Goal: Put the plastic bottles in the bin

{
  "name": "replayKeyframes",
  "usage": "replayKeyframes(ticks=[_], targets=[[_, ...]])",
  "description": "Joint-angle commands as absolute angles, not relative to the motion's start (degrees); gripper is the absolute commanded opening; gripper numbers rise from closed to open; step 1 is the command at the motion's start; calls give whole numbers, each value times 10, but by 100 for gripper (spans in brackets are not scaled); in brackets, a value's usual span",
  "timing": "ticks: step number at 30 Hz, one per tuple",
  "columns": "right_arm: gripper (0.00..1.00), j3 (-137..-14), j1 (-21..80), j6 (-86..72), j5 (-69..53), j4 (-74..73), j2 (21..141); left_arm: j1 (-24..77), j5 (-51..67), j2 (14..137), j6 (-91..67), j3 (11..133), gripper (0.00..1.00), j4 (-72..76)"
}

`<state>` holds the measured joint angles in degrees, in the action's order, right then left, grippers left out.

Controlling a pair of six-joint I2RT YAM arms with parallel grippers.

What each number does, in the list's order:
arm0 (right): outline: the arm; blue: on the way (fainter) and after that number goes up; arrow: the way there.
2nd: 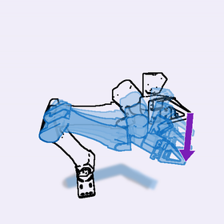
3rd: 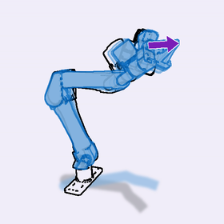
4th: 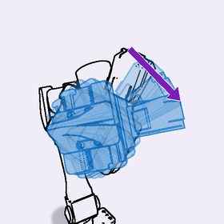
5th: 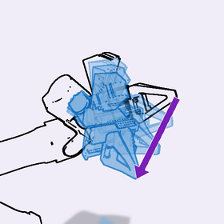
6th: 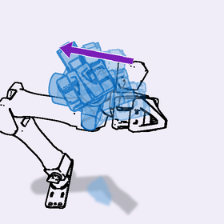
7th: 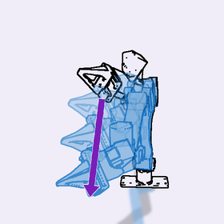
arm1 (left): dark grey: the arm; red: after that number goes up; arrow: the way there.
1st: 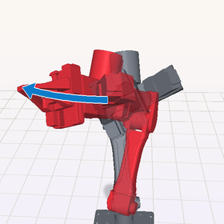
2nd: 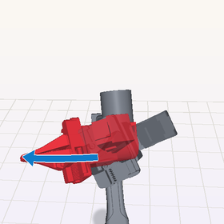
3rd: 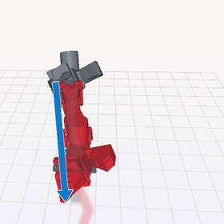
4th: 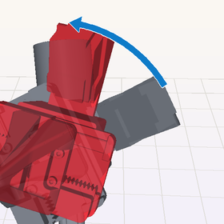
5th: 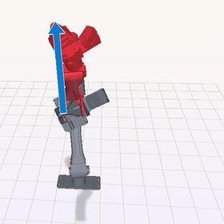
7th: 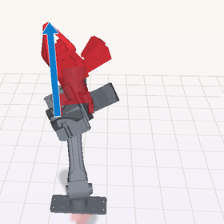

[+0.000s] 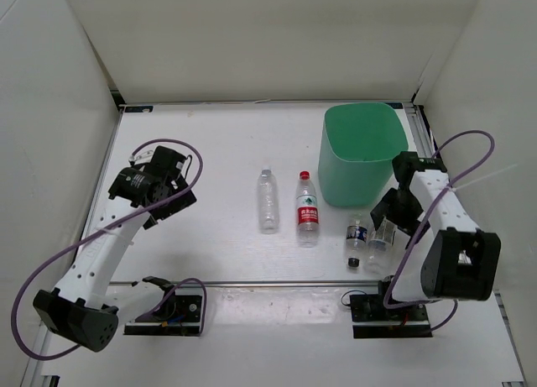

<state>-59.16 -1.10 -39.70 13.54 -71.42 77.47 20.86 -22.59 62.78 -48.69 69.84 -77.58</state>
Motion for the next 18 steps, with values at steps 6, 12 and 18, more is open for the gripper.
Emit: replayKeyframes(ticks=[6,12,18], targets=[[100,-576,-20,-410,167,-659,832,212,-247,644,-486,697,100,-814],[97,-539,-31,-434,148,-637,843,212,-252,655,-486,697,100,-814],[79,-515,-47,-446,142,-643,823,212,-252,671,-486,697,100,-814]])
